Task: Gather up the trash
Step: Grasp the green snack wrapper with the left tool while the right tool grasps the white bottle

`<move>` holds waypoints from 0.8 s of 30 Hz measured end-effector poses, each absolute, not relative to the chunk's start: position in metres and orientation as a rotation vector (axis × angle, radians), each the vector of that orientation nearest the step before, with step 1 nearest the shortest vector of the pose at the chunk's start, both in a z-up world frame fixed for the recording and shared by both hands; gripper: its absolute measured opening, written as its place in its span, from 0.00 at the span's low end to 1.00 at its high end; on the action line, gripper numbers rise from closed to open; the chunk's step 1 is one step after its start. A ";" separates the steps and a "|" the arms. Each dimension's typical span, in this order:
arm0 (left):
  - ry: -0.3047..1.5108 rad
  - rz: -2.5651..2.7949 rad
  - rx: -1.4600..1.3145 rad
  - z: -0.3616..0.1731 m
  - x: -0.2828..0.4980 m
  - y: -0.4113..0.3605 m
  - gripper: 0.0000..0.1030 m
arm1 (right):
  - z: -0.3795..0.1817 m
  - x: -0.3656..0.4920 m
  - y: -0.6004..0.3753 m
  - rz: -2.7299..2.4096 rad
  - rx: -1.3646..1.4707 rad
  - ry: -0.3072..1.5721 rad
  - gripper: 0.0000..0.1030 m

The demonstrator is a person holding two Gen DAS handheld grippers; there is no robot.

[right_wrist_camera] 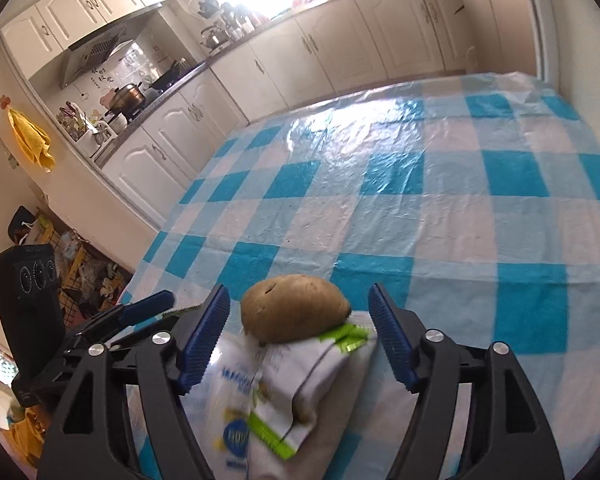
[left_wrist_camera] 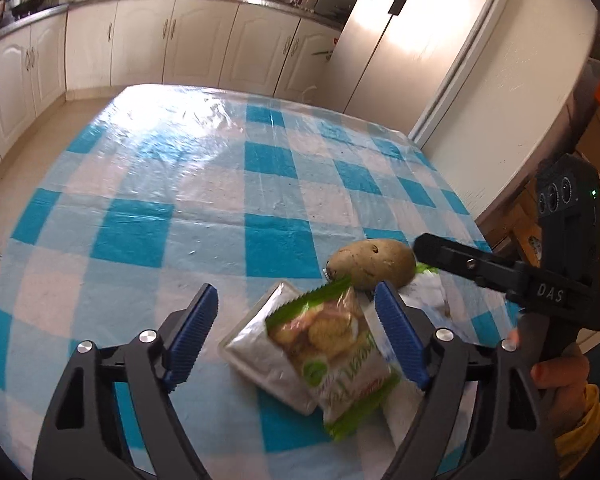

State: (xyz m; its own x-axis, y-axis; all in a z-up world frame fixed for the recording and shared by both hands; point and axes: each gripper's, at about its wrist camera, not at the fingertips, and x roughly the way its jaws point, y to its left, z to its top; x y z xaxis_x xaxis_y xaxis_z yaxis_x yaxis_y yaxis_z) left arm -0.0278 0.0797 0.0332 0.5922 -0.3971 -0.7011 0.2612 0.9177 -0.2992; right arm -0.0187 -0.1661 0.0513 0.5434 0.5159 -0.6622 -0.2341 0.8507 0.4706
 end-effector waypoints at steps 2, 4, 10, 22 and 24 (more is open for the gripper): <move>0.848 -0.395 -0.146 0.034 -0.040 0.081 0.79 | 0.057 -0.032 -0.167 0.443 0.330 0.872 0.76; 0.851 -0.403 -0.133 0.034 -0.049 0.081 0.79 | 0.061 -0.049 -0.165 0.450 0.314 0.850 0.77; 0.856 -0.437 -0.126 0.030 -0.066 0.074 0.78 | 0.064 -0.090 -0.146 0.496 0.282 0.809 0.77; 0.874 -0.409 -0.130 0.024 -0.060 0.063 0.68 | 0.049 -0.110 -0.164 0.507 0.444 0.811 0.76; 0.879 -0.403 -0.125 0.024 -0.058 0.060 0.68 | 0.047 -0.110 -0.168 0.507 0.455 0.808 0.76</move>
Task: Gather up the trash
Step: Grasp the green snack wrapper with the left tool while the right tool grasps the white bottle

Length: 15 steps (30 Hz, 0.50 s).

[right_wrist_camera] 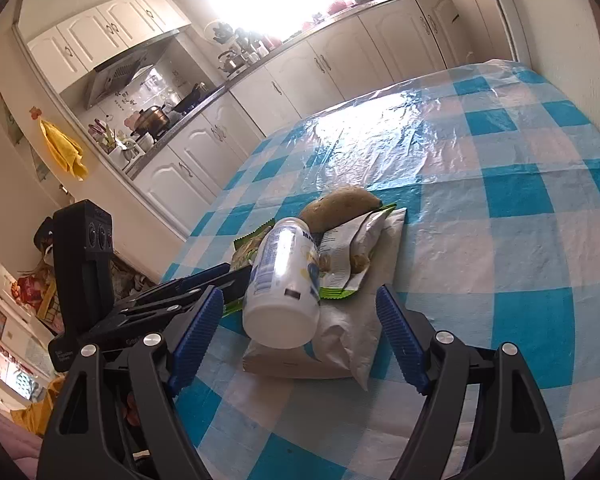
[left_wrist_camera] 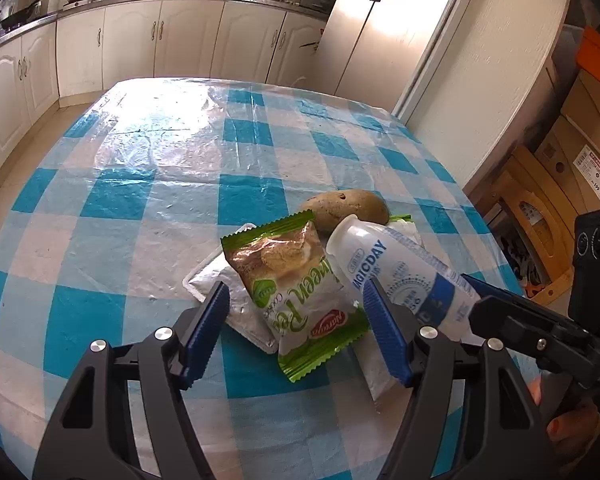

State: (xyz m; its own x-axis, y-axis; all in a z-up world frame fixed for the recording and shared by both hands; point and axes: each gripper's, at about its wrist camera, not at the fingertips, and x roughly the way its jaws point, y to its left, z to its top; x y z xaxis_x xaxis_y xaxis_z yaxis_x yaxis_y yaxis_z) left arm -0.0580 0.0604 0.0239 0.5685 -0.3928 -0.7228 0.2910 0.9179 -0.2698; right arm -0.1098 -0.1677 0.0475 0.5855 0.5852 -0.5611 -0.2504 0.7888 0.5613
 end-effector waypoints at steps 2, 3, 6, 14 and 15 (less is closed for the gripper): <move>0.886 -0.394 -0.118 0.024 -0.054 0.057 0.68 | 0.047 -0.110 -0.171 0.497 0.463 0.801 0.76; 0.887 -0.386 -0.112 0.024 -0.053 0.056 0.68 | 0.046 -0.111 -0.172 0.496 0.466 0.800 0.76; 0.887 -0.359 -0.095 0.023 -0.049 0.053 0.68 | 0.046 -0.111 -0.173 0.498 0.463 0.792 0.76; 0.875 -0.318 -0.071 0.023 -0.048 0.053 0.44 | 0.043 -0.110 -0.169 0.513 0.463 0.793 0.76; 0.875 -0.318 -0.078 0.023 -0.048 0.054 0.41 | 0.043 -0.110 -0.168 0.520 0.461 0.793 0.76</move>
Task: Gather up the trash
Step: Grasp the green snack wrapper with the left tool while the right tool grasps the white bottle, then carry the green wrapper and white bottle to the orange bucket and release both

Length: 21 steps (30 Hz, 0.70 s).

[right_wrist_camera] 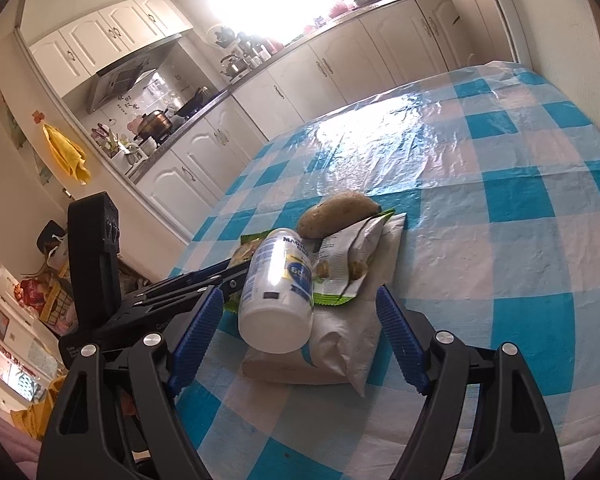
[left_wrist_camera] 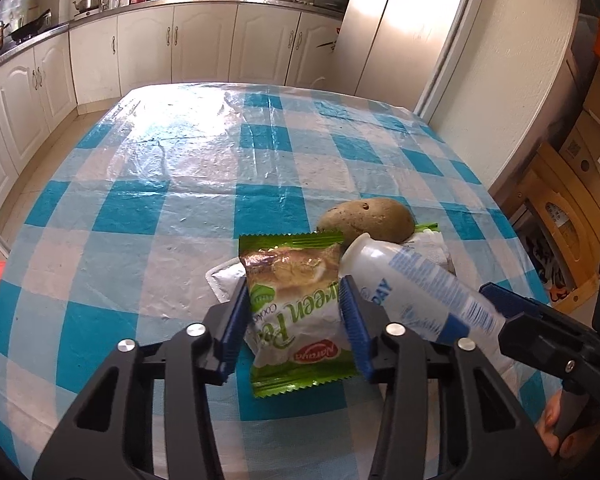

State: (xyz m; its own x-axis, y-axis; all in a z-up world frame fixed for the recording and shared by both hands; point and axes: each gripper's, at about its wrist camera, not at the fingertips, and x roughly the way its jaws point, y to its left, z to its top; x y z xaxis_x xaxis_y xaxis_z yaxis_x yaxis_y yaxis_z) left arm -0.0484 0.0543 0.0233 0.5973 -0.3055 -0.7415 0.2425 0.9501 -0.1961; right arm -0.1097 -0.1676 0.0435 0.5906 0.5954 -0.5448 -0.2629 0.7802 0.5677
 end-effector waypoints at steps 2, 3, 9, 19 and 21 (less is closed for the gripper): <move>0.875 -0.319 -0.087 0.023 -0.049 0.056 0.39 | 0.045 -0.110 -0.164 0.527 0.451 0.790 0.76; 0.874 -0.320 -0.091 0.023 -0.049 0.057 0.39 | 0.045 -0.111 -0.163 0.535 0.449 0.791 0.76; 0.858 -0.317 -0.124 0.026 -0.055 0.066 0.37 | 0.050 -0.115 -0.151 0.542 0.397 0.781 0.76; 0.831 -0.304 -0.164 0.036 -0.069 0.089 0.37 | 0.051 -0.120 -0.126 0.540 0.281 0.792 0.48; 0.833 -0.299 -0.168 0.036 -0.071 0.094 0.37 | 0.050 -0.120 -0.122 0.529 0.260 0.794 0.43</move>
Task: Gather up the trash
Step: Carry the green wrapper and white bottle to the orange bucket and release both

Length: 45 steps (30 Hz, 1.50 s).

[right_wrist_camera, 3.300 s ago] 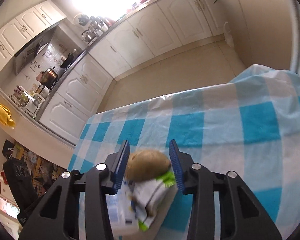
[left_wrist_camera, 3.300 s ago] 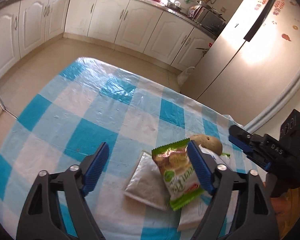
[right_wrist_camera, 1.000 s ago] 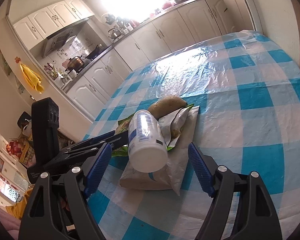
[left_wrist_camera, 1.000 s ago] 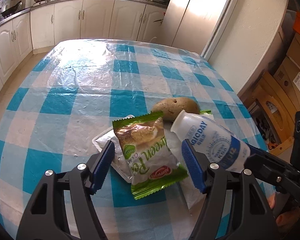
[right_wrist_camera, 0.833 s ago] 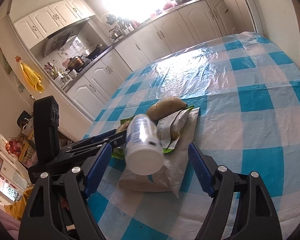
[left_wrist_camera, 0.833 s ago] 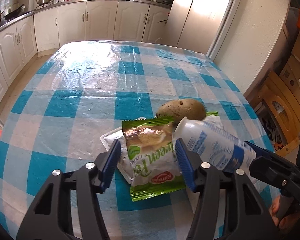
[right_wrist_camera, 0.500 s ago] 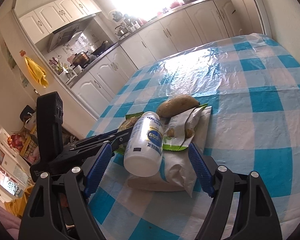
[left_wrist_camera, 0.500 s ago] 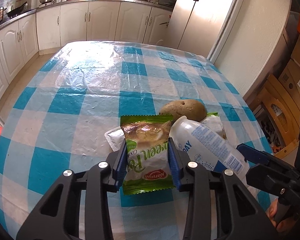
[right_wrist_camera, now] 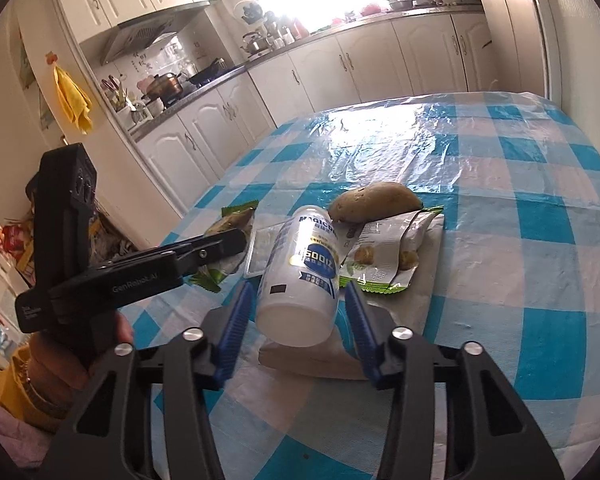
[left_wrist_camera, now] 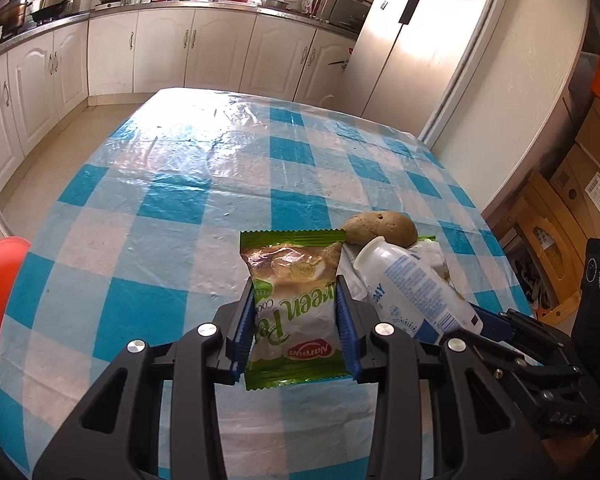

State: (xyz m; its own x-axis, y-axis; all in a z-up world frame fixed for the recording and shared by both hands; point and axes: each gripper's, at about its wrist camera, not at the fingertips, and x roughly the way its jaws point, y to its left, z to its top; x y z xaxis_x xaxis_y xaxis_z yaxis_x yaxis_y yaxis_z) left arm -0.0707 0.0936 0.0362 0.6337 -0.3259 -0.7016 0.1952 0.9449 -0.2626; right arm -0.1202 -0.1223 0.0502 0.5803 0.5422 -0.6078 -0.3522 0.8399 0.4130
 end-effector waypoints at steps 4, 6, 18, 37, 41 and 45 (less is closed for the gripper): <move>0.832 -0.284 -0.179 0.036 -0.074 0.104 0.37 | 0.050 -0.121 -0.118 0.514 0.231 0.795 0.43; 0.829 -0.278 -0.185 0.036 -0.076 0.109 0.37 | 0.051 -0.121 -0.117 0.511 0.226 0.794 0.43; 0.806 -0.243 -0.223 0.040 -0.090 0.141 0.37 | 0.068 -0.124 -0.101 0.513 0.179 0.770 0.43; 0.772 -0.102 -0.308 0.041 -0.117 0.219 0.37 | 0.083 -0.116 -0.037 0.666 0.149 0.830 0.43; 0.760 -0.059 -0.326 0.043 -0.122 0.239 0.37 | 0.086 -0.113 -0.015 0.719 0.132 0.850 0.43; 0.749 -0.004 -0.348 0.043 -0.127 0.262 0.37 | 0.090 -0.109 0.007 0.773 0.112 0.858 0.43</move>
State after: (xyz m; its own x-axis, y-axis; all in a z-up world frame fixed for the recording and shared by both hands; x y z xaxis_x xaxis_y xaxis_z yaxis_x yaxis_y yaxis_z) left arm -0.1266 0.2624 0.0434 0.7353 -0.1265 -0.6658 -0.1192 0.9429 -0.3109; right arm -0.1094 0.0066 0.0900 0.4048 0.6537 -0.6394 -0.5681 0.7277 0.3844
